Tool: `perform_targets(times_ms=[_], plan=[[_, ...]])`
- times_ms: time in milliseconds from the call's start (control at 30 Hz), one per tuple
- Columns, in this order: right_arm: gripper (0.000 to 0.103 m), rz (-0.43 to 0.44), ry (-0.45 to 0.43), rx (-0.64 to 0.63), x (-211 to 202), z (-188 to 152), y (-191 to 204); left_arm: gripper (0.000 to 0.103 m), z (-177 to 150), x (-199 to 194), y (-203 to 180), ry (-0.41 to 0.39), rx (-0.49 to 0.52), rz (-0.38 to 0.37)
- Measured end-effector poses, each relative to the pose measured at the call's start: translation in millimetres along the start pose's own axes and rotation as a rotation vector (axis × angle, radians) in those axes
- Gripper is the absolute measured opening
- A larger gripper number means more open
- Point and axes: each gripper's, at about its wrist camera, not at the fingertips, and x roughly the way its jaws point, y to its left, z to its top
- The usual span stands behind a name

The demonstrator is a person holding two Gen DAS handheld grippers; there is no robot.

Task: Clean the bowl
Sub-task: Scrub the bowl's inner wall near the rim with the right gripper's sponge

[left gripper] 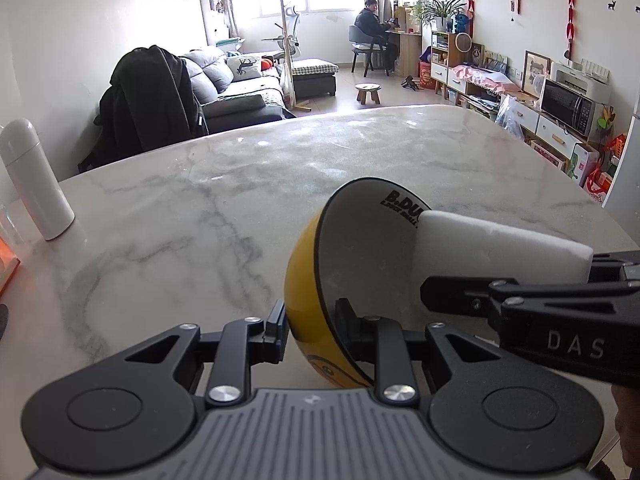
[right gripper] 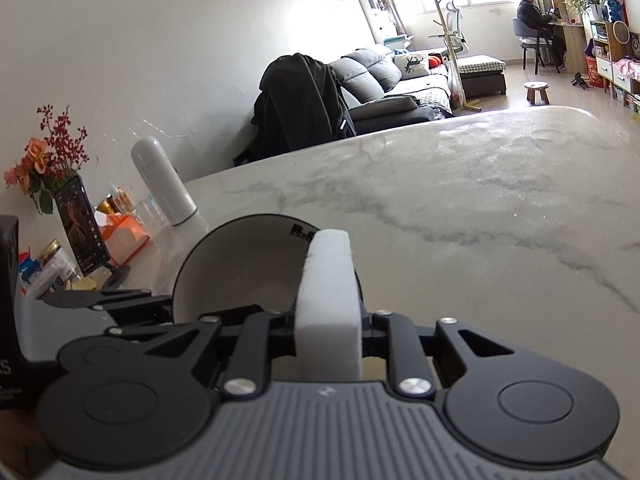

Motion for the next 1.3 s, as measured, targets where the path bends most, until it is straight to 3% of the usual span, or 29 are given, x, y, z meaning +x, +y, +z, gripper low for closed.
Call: perform_targets(times_ms=[333, 767, 1300], plan=[[0.023, 0.023, 0.04, -0.008, 6.1, -7.5, 7.1, 0.026, -0.9, -0.5, -0.4, 0.001, 0.002, 0.0], [0.023, -0.003, -0.017, 0.002, -4.8, 4.9, -0.9, 0.028, -1.7, 0.4, -0.3, 0.006, -0.001, 0.003], [0.023, 0.032, 0.042, -0.001, 7.5, -10.7, 4.1, 0.028, -2.9, -1.7, 4.4, 0.019, -0.038, -0.034]])
